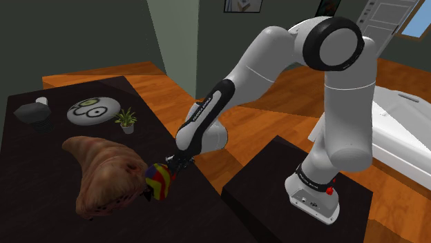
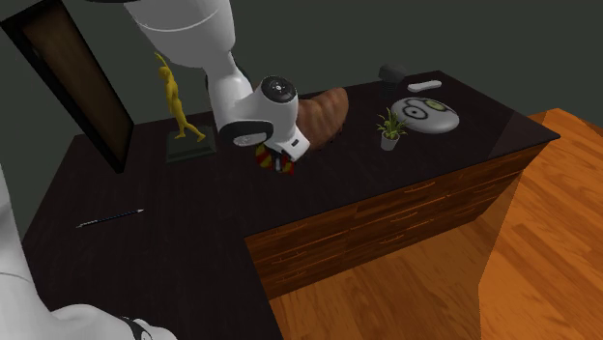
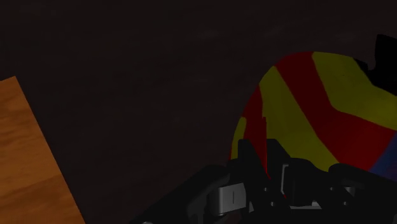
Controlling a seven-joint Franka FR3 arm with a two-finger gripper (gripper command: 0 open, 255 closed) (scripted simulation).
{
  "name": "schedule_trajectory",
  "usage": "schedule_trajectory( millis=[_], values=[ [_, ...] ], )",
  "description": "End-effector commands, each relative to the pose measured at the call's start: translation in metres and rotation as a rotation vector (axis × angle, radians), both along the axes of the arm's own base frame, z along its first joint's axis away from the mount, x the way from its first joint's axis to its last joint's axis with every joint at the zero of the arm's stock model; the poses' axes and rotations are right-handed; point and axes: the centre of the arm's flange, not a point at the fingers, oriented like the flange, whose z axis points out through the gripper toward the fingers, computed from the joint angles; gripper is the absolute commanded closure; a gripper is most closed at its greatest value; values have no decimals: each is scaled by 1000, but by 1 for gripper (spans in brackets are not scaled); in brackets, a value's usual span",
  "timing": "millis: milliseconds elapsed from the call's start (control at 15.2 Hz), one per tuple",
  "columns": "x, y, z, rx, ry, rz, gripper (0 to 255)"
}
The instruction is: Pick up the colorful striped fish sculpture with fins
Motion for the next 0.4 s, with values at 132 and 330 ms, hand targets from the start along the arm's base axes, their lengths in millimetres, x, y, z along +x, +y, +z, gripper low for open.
schedule_trajectory(
  millis=[132,330],
  values=[
    [1,1,22,0,0,0,255],
    [1,1,28,0,0,0,255]
  ],
)
